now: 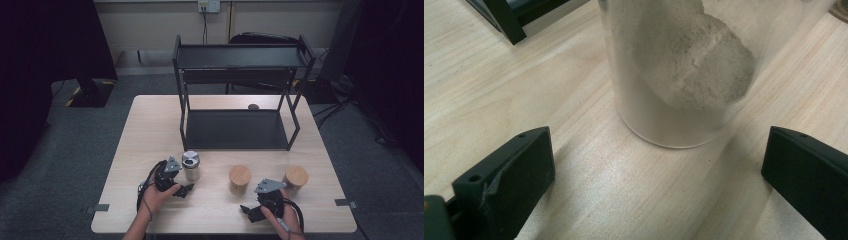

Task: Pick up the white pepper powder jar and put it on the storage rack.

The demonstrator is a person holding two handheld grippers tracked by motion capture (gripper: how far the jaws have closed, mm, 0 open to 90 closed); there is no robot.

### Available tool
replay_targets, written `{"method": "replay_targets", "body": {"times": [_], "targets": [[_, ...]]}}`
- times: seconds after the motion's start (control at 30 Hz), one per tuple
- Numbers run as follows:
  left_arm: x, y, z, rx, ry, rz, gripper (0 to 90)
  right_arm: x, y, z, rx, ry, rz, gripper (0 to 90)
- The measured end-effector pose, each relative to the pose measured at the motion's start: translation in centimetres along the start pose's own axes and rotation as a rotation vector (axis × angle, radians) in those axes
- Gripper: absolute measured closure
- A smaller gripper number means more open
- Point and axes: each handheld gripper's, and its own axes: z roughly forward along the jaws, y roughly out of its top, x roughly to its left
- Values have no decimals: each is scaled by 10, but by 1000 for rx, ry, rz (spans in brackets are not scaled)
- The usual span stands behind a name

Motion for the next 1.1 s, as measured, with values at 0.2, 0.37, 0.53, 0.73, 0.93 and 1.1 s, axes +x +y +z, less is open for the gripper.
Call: {"method": "replay_targets", "body": {"times": [0.2, 0.37, 0.53, 0.73, 0.93, 1.1], "targets": [[-1, 0, 0, -1, 4, -9, 4, 0, 0, 0, 0, 0, 0, 0], [-1, 0, 0, -4, 5, -21, 4, 0, 0, 0, 0, 0, 0, 0], [0, 1, 0, -15, -1, -32, 18, 0, 0, 0, 0, 0, 0, 0], [1, 3, 0, -25, -10, -43, 22, 0, 0, 0, 0, 0, 0, 0], [5, 6, 0, -48, -26, -72, 22, 0, 0, 0, 0, 0, 0, 0], [6, 8, 0, -61, -31, -79, 22, 0, 0, 0, 0, 0, 0, 0]]}}
